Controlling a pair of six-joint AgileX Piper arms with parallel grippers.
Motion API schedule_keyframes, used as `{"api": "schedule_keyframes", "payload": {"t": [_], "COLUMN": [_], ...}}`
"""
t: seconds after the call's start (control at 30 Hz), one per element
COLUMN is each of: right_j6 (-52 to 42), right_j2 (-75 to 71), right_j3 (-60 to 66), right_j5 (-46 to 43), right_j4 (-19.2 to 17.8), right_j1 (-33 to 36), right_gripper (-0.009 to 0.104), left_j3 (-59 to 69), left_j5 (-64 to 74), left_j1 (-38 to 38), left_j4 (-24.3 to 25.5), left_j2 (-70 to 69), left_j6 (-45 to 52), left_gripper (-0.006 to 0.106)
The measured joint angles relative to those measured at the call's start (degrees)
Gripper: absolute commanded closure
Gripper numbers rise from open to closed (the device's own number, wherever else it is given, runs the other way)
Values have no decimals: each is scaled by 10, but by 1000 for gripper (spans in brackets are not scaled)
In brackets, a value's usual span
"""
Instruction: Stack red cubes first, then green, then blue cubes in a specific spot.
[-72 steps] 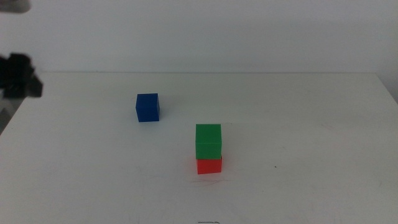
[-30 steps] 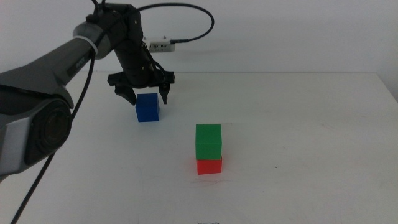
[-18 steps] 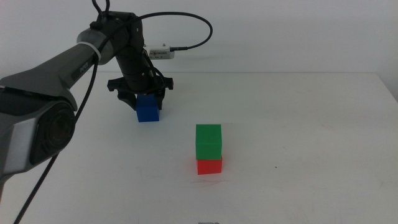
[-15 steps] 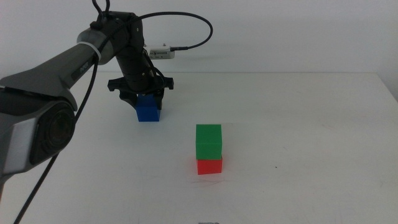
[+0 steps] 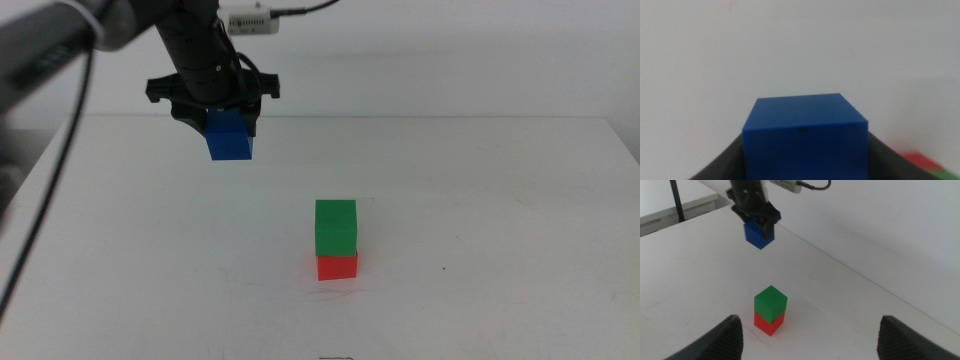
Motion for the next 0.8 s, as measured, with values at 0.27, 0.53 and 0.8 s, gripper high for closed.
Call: {"api": "schedule_keyframes", "payload": {"t": [0.27,0.53,0.8], "right_j6": [0,0,0], "right_j2": [0,0,0], "right_j3": [0,0,0], "right_j5": [0,1,1], "right_j4": [0,0,0], "right_j1": [0,0,0], "right_gripper": [22,22,22], "left_j3": [76,66,66], "left_j5": [11,11,10], "left_j1": [-143,-226,-231], "left_j4": [76,92,80], "left_j2": [-119,-83,-63], "left_j6": [-157,-225,-231], "left_gripper": [102,102,102]}}
